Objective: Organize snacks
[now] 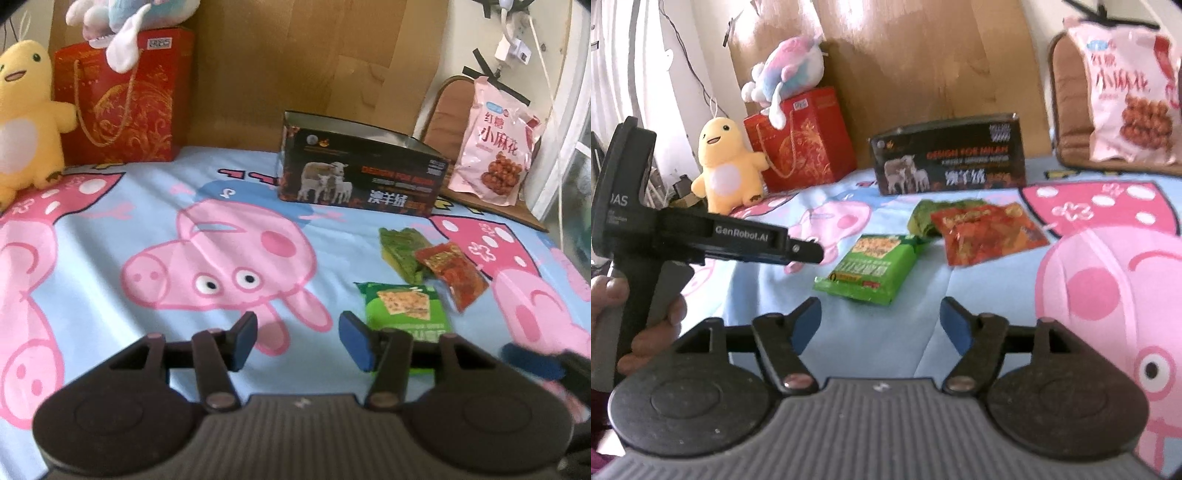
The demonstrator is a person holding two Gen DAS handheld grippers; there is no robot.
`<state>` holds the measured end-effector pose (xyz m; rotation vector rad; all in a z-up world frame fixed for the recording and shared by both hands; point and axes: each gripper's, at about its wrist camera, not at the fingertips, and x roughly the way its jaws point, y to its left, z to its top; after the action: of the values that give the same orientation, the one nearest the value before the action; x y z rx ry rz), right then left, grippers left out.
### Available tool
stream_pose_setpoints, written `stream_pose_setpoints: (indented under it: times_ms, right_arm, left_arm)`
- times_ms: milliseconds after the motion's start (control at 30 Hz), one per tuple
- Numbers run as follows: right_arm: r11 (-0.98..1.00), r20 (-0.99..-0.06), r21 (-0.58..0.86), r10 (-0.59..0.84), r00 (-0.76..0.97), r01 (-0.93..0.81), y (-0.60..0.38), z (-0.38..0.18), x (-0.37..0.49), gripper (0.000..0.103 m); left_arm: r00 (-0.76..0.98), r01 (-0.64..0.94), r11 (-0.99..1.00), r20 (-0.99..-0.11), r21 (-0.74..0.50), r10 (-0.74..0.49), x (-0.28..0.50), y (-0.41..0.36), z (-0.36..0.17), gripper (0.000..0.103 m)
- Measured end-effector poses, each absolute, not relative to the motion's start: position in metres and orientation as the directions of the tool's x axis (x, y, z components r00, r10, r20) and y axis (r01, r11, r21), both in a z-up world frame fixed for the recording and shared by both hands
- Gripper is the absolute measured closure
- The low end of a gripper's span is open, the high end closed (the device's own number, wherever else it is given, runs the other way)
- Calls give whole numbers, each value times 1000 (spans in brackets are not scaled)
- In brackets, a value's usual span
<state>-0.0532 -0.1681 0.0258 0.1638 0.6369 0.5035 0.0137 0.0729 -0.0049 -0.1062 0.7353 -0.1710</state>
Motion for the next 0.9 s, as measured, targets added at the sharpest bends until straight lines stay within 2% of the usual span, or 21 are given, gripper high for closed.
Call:
stream_pose_setpoints:
  times_ms: [233, 333, 467, 533, 633, 767, 900]
  right_arm:
    - [919, -435, 260, 385, 814, -296, -176, 28, -64, 23]
    - [923, -437, 254, 375, 818, -288, -178, 30, -62, 11]
    - [933, -474, 226, 356, 805, -280, -177, 29, -57, 3]
    - [936, -485, 218, 351, 801, -278, -176, 27, -56, 3]
    - [937, -474, 200, 348, 809, -286, -172, 27, -59, 3]
    - [934, -463, 198, 358, 811, -299, -170, 29, -59, 3]
    - [923, -478, 250, 380, 792, -292, -172, 30, -53, 3]
  left_arm:
    - [744, 97, 986, -648, -137, -163, 12, 77, -10, 53]
    - [759, 92, 988, -634, -124, -150, 12, 78, -12, 53]
    - [778, 90, 990, -613, -110, -139, 12, 78, -15, 53]
    - [786, 95, 989, -601, -112, -144, 12, 79, -17, 53]
    - [795, 111, 985, -584, -130, -167, 12, 80, -18, 47]
    - [801, 107, 986, -576, -129, -162, 14, 80, -20, 46]
    - [798, 116, 988, -583, -102, -154, 16, 75, -22, 44]
